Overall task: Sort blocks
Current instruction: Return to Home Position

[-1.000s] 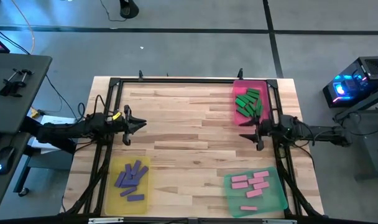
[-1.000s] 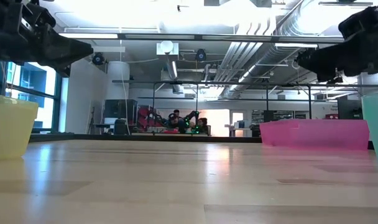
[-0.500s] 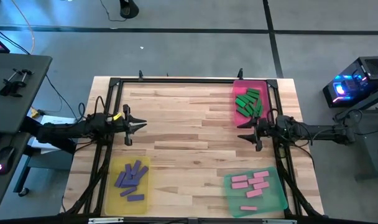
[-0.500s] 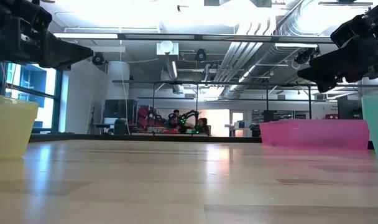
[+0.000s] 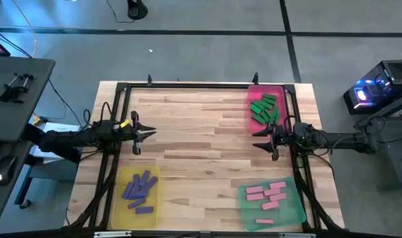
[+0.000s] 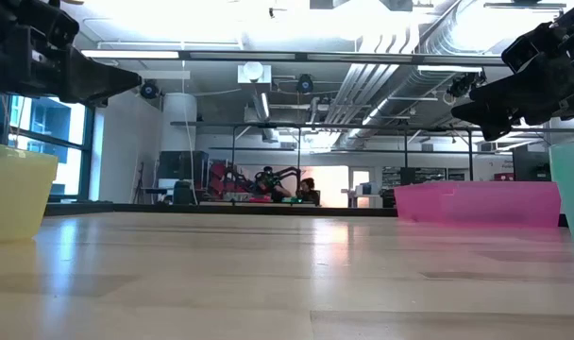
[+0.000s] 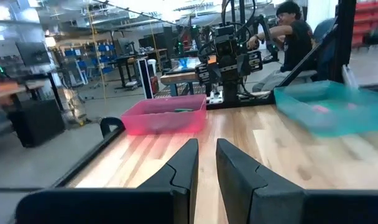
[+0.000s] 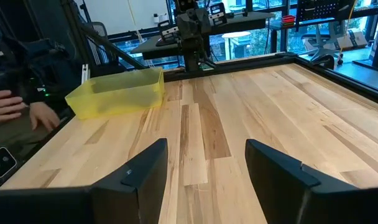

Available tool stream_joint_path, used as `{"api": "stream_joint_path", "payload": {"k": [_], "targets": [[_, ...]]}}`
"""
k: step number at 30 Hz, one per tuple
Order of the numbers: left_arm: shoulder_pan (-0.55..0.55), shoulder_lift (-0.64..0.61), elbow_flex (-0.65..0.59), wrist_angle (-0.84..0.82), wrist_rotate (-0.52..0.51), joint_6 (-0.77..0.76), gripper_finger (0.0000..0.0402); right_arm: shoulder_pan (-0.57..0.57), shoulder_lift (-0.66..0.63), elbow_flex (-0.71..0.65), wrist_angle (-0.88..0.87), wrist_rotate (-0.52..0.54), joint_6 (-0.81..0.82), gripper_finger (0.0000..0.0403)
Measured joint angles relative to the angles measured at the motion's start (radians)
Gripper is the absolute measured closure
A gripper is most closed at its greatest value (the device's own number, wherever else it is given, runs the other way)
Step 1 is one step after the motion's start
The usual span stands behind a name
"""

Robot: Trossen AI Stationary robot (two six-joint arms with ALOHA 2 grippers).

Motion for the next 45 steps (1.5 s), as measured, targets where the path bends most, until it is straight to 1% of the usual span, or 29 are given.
{"api": "stream_joint_path", "payload": {"k": [5, 9, 45], "targets": [[-0.002, 0.008, 0.000, -0.001, 0.011, -0.188, 0.0358, 0.000, 0.000, 0.000, 0.000, 0.000, 0.000, 0.0204], [-0.002, 0.009, 0.000, -0.002, 0.011, -0.268, 0.0358, 0.000, 0.000, 0.000, 0.000, 0.000, 0.000, 0.0204], [-0.002, 0.009, 0.000, -0.001, 0.009, -0.261, 0.0358, 0.000, 0.000, 0.000, 0.000, 0.000, 0.000, 0.0204]]}}
